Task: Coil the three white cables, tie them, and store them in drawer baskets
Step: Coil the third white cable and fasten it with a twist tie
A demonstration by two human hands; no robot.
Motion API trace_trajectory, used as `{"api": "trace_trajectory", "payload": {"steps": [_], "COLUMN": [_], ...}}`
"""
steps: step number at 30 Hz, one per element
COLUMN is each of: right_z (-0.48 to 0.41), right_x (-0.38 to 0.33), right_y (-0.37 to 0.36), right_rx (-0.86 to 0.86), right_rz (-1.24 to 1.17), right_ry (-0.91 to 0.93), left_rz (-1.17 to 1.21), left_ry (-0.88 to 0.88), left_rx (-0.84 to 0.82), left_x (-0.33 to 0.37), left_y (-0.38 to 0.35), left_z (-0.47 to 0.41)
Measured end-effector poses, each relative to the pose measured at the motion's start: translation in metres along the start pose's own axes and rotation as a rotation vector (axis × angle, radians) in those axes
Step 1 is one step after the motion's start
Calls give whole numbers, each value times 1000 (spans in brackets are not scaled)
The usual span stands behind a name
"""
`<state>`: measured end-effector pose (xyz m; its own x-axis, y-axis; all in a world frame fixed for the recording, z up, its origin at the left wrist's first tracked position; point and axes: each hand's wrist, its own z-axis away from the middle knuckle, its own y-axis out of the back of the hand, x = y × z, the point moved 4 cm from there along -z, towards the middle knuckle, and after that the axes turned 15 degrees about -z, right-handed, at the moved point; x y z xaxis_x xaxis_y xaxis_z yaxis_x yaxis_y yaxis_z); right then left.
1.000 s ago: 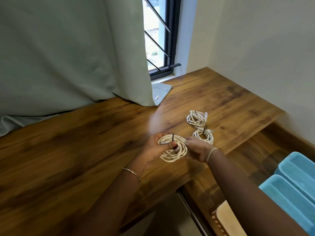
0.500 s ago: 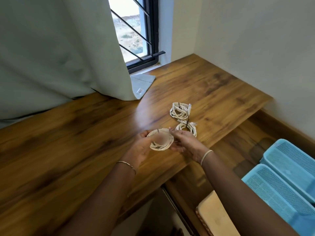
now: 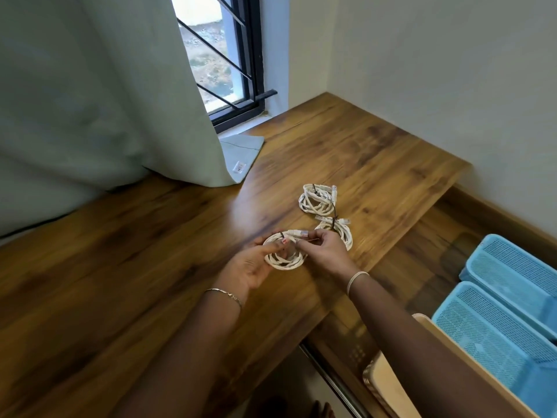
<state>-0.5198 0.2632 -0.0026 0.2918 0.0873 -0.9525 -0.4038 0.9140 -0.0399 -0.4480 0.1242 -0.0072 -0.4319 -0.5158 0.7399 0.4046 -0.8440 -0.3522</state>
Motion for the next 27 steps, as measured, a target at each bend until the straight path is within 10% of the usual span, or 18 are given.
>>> {"api": "trace_trajectory", "payload": {"steps": [17, 27], "right_z": [-17, -20], "right_x": [-20, -30], "right_y": [-12, -19], "right_rx": [164, 166], "right_rz": [234, 523], "right_ry": [56, 107], "left_rz": [-170, -1024], "left_ry": [-114, -307], "left_rx": [10, 229], "left_x": [25, 26], "left_y": [1, 17], "left_z": [0, -22]}}
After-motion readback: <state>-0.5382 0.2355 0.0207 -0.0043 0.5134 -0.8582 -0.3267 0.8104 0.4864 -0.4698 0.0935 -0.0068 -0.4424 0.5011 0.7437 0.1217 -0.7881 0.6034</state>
